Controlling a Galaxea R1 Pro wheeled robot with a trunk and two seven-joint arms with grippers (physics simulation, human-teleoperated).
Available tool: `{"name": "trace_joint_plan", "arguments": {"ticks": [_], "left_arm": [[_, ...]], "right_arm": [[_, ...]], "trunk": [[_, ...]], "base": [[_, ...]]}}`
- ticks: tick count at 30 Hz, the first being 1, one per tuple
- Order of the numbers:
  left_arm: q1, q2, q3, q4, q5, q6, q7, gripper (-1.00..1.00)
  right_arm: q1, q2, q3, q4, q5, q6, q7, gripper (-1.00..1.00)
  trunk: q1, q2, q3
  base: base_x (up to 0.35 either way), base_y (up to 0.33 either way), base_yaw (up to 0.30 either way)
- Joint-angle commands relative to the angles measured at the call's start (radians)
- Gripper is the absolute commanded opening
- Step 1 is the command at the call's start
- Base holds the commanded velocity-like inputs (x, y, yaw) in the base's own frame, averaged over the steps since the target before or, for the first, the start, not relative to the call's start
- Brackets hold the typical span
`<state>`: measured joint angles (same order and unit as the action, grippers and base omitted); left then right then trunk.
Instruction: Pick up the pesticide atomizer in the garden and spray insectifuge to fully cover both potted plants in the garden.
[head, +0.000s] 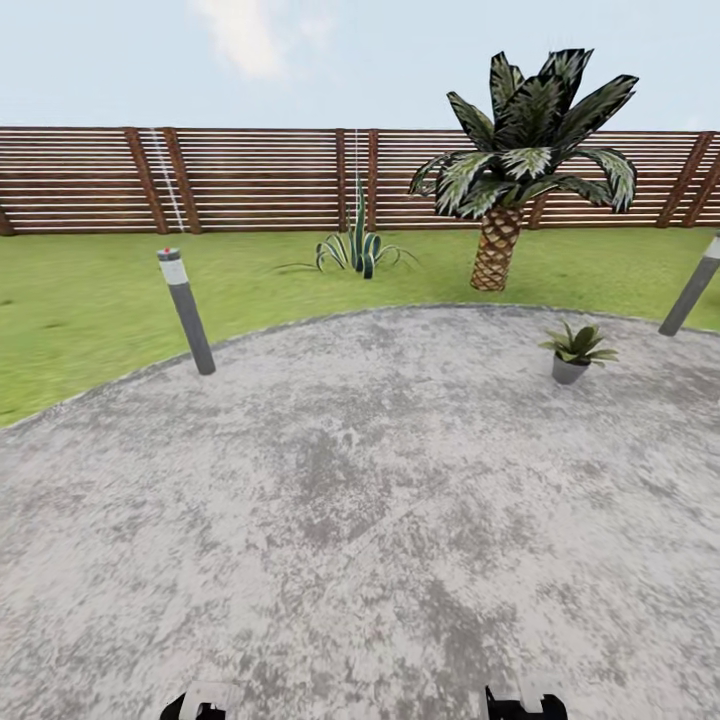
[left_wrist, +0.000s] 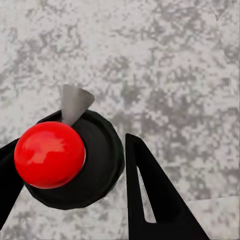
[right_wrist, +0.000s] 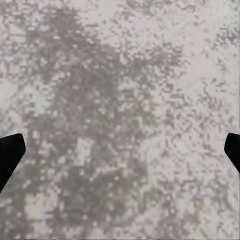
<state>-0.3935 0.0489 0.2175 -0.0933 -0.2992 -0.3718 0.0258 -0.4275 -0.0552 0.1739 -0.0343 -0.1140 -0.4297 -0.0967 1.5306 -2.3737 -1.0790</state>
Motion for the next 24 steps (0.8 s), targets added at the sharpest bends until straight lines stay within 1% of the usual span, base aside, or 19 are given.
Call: {"name": "trace_joint_plan", "arguments": {"ticks": [1,20,24], "left_arm": [[-0.001,0.0,0.006,0.001,-0.011,-0.004,0.003,-1.0],[-0.001,-0.001,0.006,0.001,-0.011,-0.004,0.003,-1.0],[-0.001,0.0,0.006,0.001,-0.011,-0.004,0.003,-1.0]], "right_arm": [[0.0,0.0,0.009,0.001,-0.01,-0.003,-0.001,1.0],[0.0,-0.002,0.009,-0.001,-0.01,-0.004,-0.001,1.0],[0.0,-0.009,0.009,-0.001,-0.009,-0.004,-0.001,1.0]], "trunk": [[0.0,0.0,-0.001],[0.0,0.0,-0.001],[0.0,0.0,-0.001]], "base": [[0.339,0.0,0.0],[0.339,0.0,0.0],[0.339,0.0,0.0]]}}
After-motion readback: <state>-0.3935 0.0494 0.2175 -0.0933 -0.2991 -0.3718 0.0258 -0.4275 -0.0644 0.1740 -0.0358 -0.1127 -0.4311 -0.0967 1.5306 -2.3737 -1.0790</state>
